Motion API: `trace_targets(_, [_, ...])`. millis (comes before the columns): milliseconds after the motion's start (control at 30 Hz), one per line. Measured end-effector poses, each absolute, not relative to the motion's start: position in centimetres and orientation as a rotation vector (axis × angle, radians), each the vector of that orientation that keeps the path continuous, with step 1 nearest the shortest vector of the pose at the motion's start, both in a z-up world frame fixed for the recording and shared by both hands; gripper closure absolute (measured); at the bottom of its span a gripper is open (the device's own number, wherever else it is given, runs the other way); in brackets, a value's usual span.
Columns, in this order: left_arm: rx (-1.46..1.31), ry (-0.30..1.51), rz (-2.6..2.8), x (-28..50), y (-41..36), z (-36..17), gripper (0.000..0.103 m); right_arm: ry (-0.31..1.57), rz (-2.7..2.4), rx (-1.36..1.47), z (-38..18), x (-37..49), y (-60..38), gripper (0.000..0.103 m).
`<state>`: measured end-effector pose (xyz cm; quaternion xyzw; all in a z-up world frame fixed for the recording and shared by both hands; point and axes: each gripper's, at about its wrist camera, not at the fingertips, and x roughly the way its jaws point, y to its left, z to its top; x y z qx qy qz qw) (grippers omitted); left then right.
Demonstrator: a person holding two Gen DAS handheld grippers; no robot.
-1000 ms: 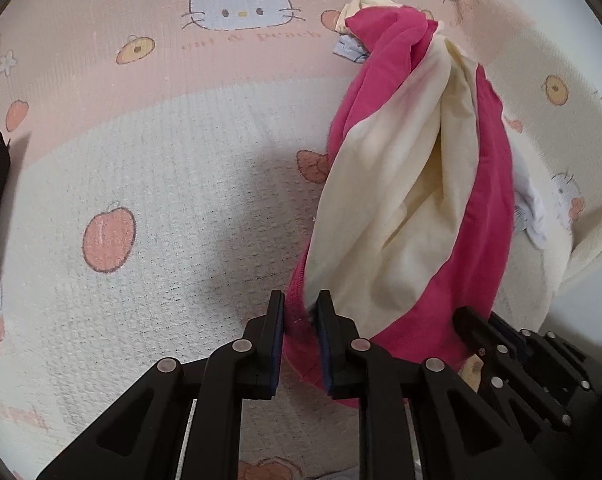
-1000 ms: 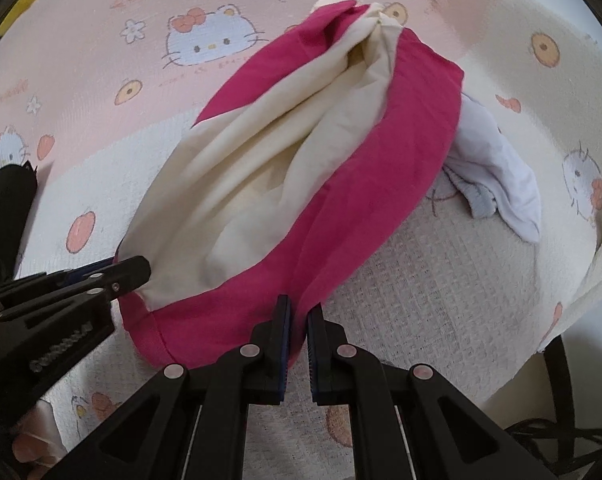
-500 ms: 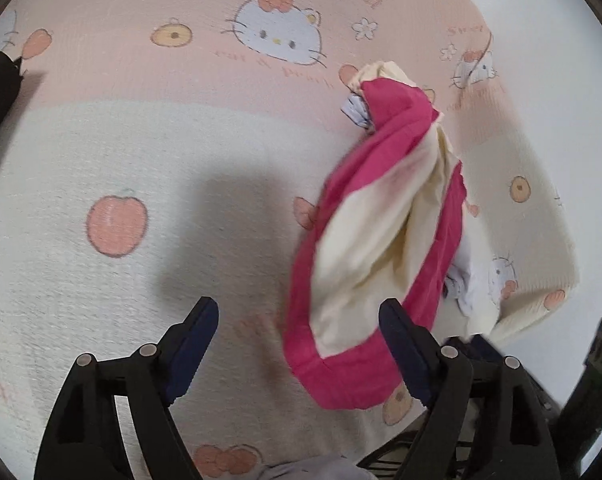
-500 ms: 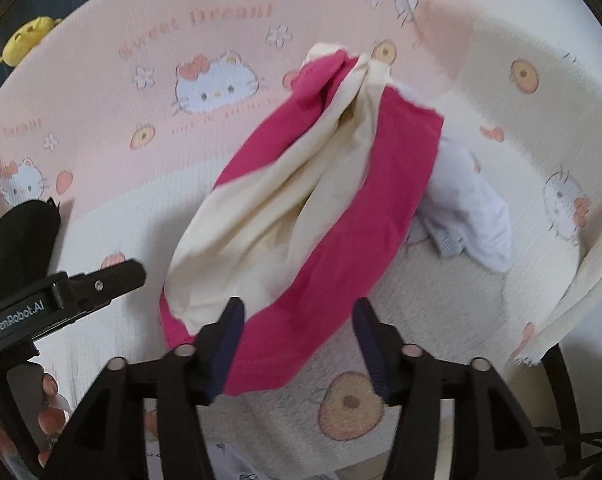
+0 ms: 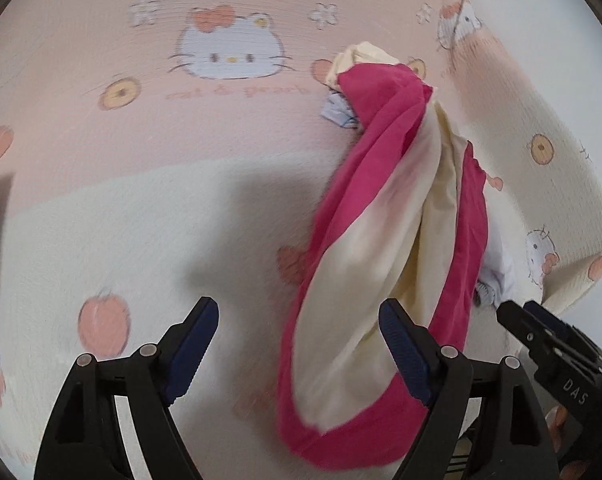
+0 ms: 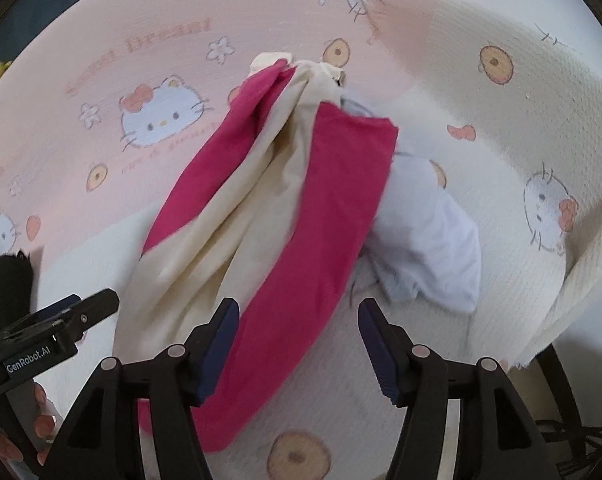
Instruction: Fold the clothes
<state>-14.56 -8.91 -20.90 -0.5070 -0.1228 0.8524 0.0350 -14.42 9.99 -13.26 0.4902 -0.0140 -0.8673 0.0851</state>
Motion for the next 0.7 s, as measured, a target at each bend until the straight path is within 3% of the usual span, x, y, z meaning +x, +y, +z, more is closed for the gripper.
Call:
trace_targets(300, [-1.555, -0.335, 2.643, -20.9, -7.7, -21.1, 0.021, -0.008, -2.607, 1.484, -13.3, -20.2, 11.2, 0.042])
trace_targets(700, [-1.559, -0.185, 2.591, -25.8, -3.9, -22.9, 0.021, -0.148, -2.535, 1.555, -14.7, -26.1, 11.1, 0.042])
